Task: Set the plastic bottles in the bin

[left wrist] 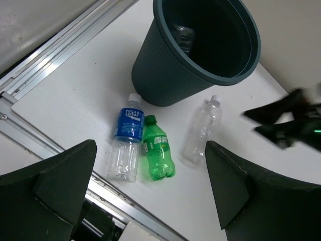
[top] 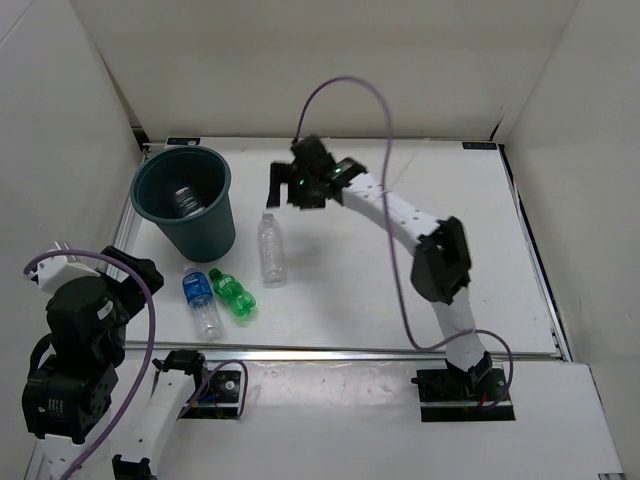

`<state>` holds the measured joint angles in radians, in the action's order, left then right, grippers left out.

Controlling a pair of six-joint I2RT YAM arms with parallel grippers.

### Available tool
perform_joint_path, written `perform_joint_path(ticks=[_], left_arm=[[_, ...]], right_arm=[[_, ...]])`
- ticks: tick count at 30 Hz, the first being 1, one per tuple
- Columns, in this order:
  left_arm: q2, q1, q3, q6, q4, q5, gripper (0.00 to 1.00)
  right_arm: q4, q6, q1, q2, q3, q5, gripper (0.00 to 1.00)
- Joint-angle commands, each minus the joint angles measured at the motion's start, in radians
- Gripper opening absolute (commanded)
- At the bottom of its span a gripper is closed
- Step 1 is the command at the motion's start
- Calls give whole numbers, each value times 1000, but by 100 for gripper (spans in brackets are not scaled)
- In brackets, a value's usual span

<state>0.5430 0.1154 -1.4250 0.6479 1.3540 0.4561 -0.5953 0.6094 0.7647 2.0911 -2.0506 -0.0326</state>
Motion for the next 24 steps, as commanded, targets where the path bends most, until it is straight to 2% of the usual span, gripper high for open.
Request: perform_joint_path(ticks=[1, 14, 17, 18, 21, 24], left_arm=[[6, 4, -3, 19, 68, -17, 100], [15, 4, -71, -30, 77, -126, 100], [15, 4, -81, -30, 77, -135, 100], [15, 4, -81, -30, 77, -145, 100], [15, 4, -81, -39, 77, -145, 100], [6, 4, -92, -39, 77, -145, 100]], right_arm=[[-129, -59, 65, 122, -29, -41, 100], [-101, -37, 107, 362, -108, -89, 100], [-101, -26, 107, 376, -108, -109, 84], [-101, -16, 107, 376, -108, -109, 71], [-92, -16, 107, 376, -72, -119, 49], [-92, -16, 107, 343, -43, -106, 41]])
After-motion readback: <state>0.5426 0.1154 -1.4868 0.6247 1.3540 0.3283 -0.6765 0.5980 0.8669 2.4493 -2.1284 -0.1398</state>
